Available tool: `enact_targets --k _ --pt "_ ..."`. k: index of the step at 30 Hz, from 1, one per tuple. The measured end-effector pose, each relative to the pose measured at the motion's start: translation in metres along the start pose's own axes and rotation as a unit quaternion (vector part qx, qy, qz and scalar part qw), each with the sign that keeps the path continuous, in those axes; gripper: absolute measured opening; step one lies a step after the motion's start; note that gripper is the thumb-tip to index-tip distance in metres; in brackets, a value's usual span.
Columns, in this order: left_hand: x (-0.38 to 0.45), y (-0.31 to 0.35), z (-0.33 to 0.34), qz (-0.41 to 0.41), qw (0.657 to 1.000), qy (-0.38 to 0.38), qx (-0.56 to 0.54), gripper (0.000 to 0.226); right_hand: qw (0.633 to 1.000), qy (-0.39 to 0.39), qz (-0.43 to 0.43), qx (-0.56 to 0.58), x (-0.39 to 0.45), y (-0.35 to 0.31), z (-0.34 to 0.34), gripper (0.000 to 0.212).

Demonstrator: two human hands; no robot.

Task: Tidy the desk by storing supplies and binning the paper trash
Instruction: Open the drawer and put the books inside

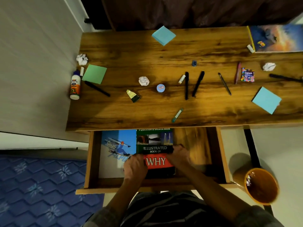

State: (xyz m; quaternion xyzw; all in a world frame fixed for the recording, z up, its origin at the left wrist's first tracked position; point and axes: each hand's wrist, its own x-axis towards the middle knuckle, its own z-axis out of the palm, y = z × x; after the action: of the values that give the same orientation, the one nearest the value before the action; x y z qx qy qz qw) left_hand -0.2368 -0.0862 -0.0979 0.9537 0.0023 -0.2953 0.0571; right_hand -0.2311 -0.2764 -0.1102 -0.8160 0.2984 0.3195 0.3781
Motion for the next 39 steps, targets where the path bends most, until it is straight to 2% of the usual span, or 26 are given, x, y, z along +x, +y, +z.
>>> enact_targets --k 2,6,9,10,12,14,18,22,26,28,31,33,37,39 --pt "-0.004 -0.001 0.001 0.005 0.999 0.013 -0.029 0.025 0.999 -0.004 -0.046 -0.021 0.001 0.005 -0.006 0.05" --pt "-0.005 -0.006 0.0 0.018 0.996 0.023 -0.085 0.028 0.995 -0.03 -0.09 0.018 -0.011 0.015 -0.016 0.062" --pt "-0.002 -0.003 -0.002 0.004 0.984 0.018 -0.177 0.027 0.994 -0.019 -0.102 0.038 -0.037 0.015 -0.034 0.047" --pt "0.0 -0.001 -0.003 -0.012 0.971 0.011 -0.237 0.026 0.994 -0.006 -0.093 0.055 -0.043 0.017 -0.04 0.045" --pt "0.004 0.01 -0.011 -0.056 0.921 -0.027 -0.386 0.024 0.989 0.037 -0.075 0.123 -0.055 0.026 -0.056 0.05" --pt "0.003 0.025 -0.021 -0.061 0.876 -0.056 -0.475 0.012 0.978 0.077 -0.085 0.175 -0.068 0.038 -0.074 0.05" --pt "-0.009 0.068 -0.047 0.005 0.849 -0.067 -0.525 0.011 0.951 0.143 -0.105 0.254 -0.094 0.067 -0.12 0.054" --pt "-0.026 0.127 -0.071 0.06 0.824 -0.063 -0.559 0.016 0.917 0.182 -0.126 0.331 -0.119 0.096 -0.171 0.043" --pt "-0.057 0.188 -0.079 0.096 0.783 -0.062 -0.612 0.026 0.884 0.225 -0.131 0.388 -0.134 0.139 -0.215 0.036" --pt "-0.077 0.223 -0.077 0.101 0.751 -0.065 -0.649 0.036 0.87 0.238 -0.133 0.411 -0.14 0.166 -0.236 0.032" --pt "-0.109 0.275 -0.062 0.066 0.688 -0.054 -0.721 0.048 0.859 0.235 -0.13 0.436 -0.148 0.208 -0.268 0.03" --pt "-0.126 0.311 -0.048 0.053 0.661 -0.054 -0.746 0.052 0.846 0.228 -0.127 0.465 -0.148 0.238 -0.292 0.029" --pt "-0.15 0.37 -0.032 0.048 0.674 -0.023 -0.736 0.054 0.835 0.22 -0.113 0.492 -0.145 0.283 -0.33 0.03" --pt "-0.157 0.391 -0.037 0.047 0.669 -0.015 -0.742 0.054 0.833 0.218 -0.119 0.495 -0.146 0.293 -0.35 0.029"
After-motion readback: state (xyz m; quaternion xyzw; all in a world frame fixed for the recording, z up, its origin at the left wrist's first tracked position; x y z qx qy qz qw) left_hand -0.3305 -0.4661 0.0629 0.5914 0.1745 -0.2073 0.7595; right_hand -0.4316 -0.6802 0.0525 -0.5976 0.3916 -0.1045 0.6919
